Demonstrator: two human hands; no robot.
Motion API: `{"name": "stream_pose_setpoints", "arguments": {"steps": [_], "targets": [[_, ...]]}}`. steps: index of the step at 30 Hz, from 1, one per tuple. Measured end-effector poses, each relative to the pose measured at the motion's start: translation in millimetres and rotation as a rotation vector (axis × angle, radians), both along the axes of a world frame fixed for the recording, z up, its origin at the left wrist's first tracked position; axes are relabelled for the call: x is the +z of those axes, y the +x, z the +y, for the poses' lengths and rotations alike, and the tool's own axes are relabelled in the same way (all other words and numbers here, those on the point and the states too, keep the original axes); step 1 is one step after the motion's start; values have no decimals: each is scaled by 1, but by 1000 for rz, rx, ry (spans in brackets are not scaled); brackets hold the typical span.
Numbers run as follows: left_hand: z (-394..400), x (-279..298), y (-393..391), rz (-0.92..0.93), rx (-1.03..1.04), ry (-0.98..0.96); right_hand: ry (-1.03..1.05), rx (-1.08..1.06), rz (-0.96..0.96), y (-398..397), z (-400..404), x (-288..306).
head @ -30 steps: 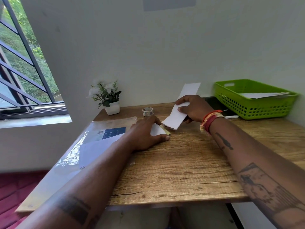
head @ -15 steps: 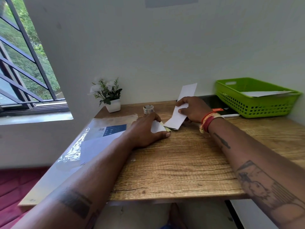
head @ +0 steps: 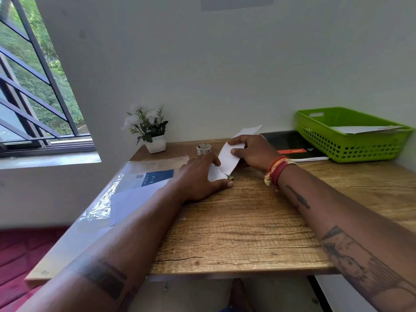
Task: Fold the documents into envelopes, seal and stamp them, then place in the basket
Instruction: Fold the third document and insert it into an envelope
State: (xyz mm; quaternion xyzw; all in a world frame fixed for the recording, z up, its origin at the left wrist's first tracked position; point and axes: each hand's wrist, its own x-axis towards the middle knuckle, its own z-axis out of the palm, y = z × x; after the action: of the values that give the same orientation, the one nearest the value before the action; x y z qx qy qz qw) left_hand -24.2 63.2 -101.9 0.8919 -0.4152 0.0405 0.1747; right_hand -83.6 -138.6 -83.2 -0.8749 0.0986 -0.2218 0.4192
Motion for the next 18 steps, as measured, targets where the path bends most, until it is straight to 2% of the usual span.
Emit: {"name": "stream_pose_setpoints", "arguments": {"steps": [8,13,16,18], "targets": [[0,-4,3,-4,24,-29,106,-72,-1,0,6,-1],[1,-2,2,-12,22,-19,208,-41,59,2,14,-3],[1,-3,2,-6,66,7,497,50,137,1,18,-2],[0,-5,3,3,97,33,604,87,173,1,20,3]]}}
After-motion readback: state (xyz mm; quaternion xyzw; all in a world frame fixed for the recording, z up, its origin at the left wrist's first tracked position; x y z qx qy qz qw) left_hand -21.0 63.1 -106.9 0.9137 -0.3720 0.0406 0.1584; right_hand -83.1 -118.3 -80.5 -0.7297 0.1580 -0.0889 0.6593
